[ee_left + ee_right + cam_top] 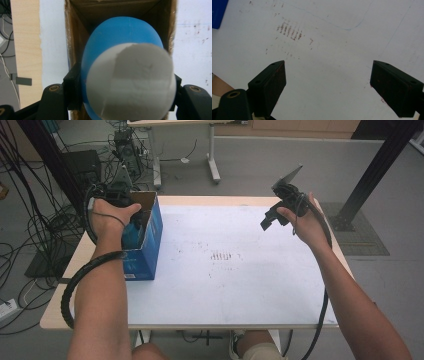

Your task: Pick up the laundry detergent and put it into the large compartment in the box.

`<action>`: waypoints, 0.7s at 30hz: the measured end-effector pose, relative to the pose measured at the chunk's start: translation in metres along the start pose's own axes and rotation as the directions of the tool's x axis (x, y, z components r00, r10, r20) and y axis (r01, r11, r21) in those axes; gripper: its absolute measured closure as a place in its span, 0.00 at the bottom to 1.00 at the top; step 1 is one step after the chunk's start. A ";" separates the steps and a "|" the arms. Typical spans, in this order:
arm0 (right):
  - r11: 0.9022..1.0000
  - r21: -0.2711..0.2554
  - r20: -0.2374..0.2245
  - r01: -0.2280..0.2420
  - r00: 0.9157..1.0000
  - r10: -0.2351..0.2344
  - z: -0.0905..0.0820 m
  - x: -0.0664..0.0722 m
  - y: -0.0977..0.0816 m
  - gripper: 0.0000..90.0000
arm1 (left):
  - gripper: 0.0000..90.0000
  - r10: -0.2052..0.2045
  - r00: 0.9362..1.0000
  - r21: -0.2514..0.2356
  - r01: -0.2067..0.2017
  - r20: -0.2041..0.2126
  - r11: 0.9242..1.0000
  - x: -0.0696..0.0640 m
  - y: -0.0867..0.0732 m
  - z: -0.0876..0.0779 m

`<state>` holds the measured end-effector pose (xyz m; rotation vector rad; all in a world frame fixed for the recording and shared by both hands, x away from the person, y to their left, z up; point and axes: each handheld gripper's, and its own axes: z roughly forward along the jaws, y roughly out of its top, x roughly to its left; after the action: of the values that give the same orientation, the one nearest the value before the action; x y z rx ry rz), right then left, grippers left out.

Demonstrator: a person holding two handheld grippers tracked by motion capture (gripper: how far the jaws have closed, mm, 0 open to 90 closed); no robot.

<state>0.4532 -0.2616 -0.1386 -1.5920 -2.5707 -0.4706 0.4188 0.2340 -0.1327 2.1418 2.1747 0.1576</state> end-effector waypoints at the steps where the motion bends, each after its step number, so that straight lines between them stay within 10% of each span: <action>1: 1.000 0.002 0.002 0.002 1.000 -0.002 0.000 0.000 0.000 0.15 | 0.41 0.001 1.000 0.001 -0.001 -0.003 1.000 -0.001 0.000 0.002; 21: 1.000 0.020 0.011 -0.006 1.000 0.005 0.008 0.002 0.005 0.15 | 0.41 0.029 0.999 0.023 -0.029 -0.016 0.999 -0.001 -0.002 0.030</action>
<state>0.4579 -0.2557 -0.1448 -1.5993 -2.5698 -0.4359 0.4204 0.2329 -0.1627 2.1927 2.1658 0.1534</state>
